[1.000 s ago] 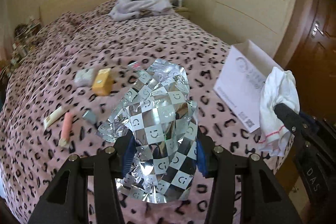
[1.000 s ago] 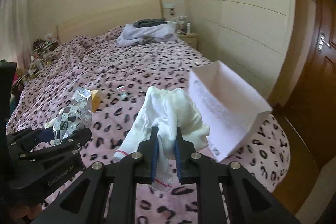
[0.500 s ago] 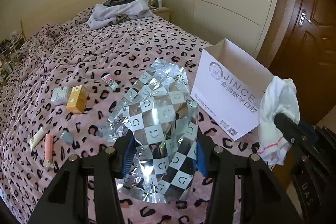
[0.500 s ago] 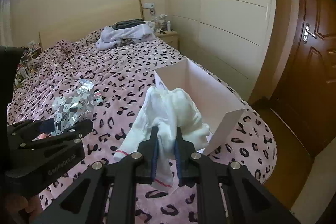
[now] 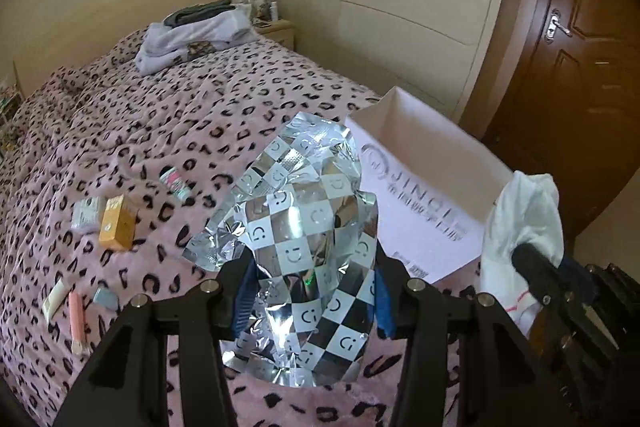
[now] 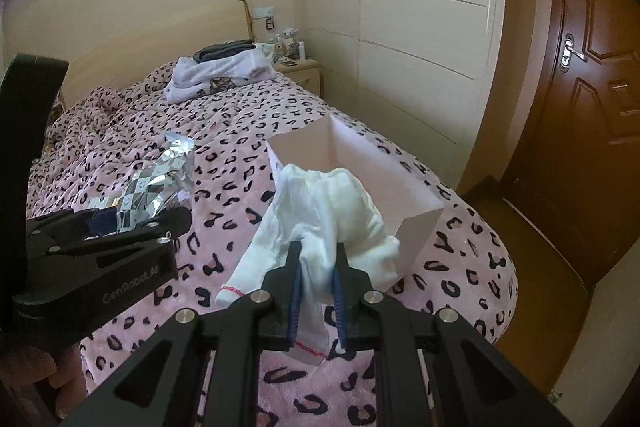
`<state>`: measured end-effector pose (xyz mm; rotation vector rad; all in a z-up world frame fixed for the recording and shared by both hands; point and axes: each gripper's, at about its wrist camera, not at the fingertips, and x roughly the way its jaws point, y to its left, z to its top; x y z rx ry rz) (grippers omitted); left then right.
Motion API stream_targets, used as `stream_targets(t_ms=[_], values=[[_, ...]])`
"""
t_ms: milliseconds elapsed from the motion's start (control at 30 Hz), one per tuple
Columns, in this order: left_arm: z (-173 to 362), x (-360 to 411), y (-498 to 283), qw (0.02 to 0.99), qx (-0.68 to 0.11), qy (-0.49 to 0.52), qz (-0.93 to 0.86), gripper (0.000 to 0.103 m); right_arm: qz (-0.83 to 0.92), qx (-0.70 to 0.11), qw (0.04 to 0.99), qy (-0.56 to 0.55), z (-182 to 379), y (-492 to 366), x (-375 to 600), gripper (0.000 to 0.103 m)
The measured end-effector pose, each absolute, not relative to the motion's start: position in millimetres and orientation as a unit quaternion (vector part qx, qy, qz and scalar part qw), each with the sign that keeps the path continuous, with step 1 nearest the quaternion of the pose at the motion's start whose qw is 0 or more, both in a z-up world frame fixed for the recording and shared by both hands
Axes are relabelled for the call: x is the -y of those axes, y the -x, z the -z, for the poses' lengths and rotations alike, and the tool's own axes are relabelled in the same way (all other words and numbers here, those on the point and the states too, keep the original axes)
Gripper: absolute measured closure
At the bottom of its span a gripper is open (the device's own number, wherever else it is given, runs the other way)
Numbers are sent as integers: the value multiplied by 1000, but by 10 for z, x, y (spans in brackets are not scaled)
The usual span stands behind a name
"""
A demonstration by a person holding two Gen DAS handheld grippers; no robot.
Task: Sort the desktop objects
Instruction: 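Carry the foil packet and white sock with both tools to the white paper bag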
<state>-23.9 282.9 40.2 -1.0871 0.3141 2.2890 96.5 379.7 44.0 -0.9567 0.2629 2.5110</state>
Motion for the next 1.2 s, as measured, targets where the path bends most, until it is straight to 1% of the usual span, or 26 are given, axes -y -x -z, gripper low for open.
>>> stream_targets(t_ms=[367, 633, 933, 1200], values=[[-592, -3287, 478, 334, -126, 390, -849, 54, -907, -88, 247, 330, -622, -889, -4164, 89], [-669, -3693, 669, 391, -131, 396, -820, 54, -911, -117, 232, 321, -631, -796, -4554, 89], [-496, -4116, 790, 417, -140, 413, -798, 54, -910, -118, 223, 328, -508, -495, -4749, 89], [-293, -4246, 853, 417, -148, 424, -790, 54, -904, -118, 223, 345, -335, -341, -4812, 89]])
